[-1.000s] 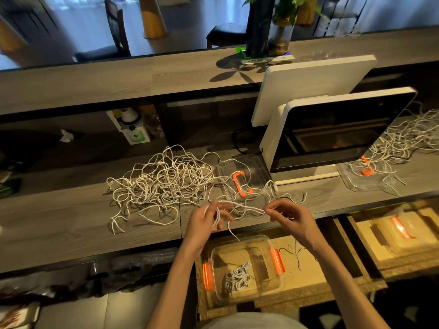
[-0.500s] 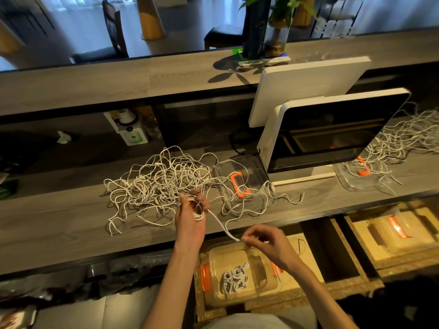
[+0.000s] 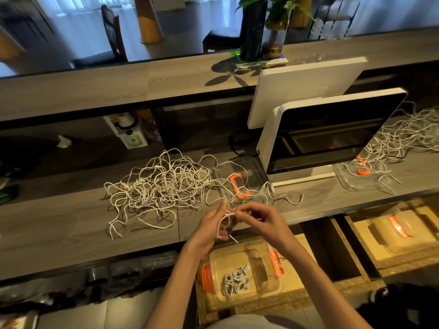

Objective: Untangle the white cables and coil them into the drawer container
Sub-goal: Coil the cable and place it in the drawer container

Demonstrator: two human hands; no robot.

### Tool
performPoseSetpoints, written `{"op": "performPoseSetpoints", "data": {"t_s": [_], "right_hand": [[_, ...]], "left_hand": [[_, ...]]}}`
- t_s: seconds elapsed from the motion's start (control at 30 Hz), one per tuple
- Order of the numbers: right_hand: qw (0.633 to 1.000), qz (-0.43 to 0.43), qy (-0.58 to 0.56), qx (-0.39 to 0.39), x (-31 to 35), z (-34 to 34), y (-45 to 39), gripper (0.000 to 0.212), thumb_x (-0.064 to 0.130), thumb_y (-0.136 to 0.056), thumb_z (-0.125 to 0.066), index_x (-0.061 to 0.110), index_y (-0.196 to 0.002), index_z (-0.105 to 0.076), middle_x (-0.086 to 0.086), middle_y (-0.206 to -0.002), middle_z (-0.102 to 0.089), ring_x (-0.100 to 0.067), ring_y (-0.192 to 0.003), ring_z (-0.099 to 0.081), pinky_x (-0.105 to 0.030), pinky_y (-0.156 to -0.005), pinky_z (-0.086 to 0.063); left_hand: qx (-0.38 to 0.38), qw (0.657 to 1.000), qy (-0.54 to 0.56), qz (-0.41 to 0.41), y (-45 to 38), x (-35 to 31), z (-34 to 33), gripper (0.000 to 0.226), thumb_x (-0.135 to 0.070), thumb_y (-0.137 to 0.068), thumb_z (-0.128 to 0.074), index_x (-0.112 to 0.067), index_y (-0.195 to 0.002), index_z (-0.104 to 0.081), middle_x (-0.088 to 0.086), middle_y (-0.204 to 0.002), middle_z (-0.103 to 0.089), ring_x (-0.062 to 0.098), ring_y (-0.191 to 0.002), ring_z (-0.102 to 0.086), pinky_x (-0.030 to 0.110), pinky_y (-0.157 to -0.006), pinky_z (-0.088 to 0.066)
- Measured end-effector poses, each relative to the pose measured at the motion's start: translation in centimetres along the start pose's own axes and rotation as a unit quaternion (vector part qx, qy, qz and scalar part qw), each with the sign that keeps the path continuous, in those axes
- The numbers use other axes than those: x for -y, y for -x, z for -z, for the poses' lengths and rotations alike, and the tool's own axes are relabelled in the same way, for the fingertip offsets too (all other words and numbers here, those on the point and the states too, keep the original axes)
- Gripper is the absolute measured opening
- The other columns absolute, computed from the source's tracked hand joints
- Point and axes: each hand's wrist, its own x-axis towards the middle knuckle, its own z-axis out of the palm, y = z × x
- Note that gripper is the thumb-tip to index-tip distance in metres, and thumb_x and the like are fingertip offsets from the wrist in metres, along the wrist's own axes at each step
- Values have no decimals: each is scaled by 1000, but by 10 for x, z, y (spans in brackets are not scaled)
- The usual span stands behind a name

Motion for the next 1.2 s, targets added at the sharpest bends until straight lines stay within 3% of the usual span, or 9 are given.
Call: {"op": "performPoseSetpoints", "data": {"t_s": [0.13,0.23,0.37,0.53,0.67,0.83,1.0,1.1,1.2], "right_hand": [[997,6,51,-61,-8,6,-7,10,22,-92,-74,19,-100,-79,8,-91,-76,-6,-74,-64,-22,-69,-51],[995,14,81,-59,-13,9,-8,12,23,-91,-74,17,-100,-79,11,-89,-76,-2,-72,-62,-16,-66,-48],[994,9,86,-72,-18,21,-6,12,24,-89,-76,18,-99,-79,3,-92,-76,-14,-83,-69,-27,-72,-55],[992,15,85,-93,-17,51,5,18,25,-87,-74,15,-102,-78,0,-95,-77,-16,-85,-71,-29,-78,-59],[990,11,103,-92,-21,63,12,19,27,-87,-73,15,-101,-78,-3,-94,-76,-20,-85,-72,-41,-82,-60],[991,-3,122,-46,-29,49,16,19,31,-88,-73,17,-101,-78,0,-95,-76,-19,-88,-72,-48,-84,-60],[990,-15,133,47,-32,31,21,19,43,-91,-72,27,-101,-76,1,-98,-75,-21,-91,-71,-43,-80,-60],[976,-16,170,132,-32,23,25,10,32,-95,-72,31,-105,-73,5,-102,-72,-20,-95,-69,-35,-77,-58],[962,-16,193,193,-23,16,26,11,26,-97,-71,27,-108,-73,9,-104,-70,-12,-95,-66,-27,-74,-53]], "left_hand": [[140,989,42,4,8,1,-3,71,-67,-101,-28,-8,-93,-67,5,-71,-52,10,-54,-34,19,-45,-23],[161,986,-2,-37,11,1,-1,50,-54,-100,-47,-8,-95,-67,1,-69,-49,6,-50,-34,14,-44,-24],[97,992,1,-78,6,2,10,45,-38,-106,-45,-3,-110,-73,7,-75,-59,9,-53,-37,16,-46,-28],[-49,982,130,-126,4,1,32,46,-40,-102,-47,-2,-114,-70,19,-99,-70,11,-59,-47,15,-50,-37],[-87,968,176,-155,3,-3,39,46,-39,-102,-46,-2,-118,-70,16,-120,-70,10,-67,-49,16,-49,-36],[-122,935,295,-154,-1,-10,25,47,-39,-103,-42,-2,-118,-66,14,-105,-73,11,-73,-58,19,-55,-41],[-161,907,365,-136,-10,-10,22,44,-40,-105,-42,-5,-110,-68,6,-81,-67,19,-81,-67,39,-84,-54],[-150,899,391,-127,-10,-12,18,43,-41,-105,-40,-7,-103,-66,3,-72,-58,17,-67,-60,30,-70,-52],[-142,907,373,-132,-14,-9,16,41,-43,-104,-42,-8,-99,-63,0,-71,-51,9,-56,-43,19,-48,-36]]}}
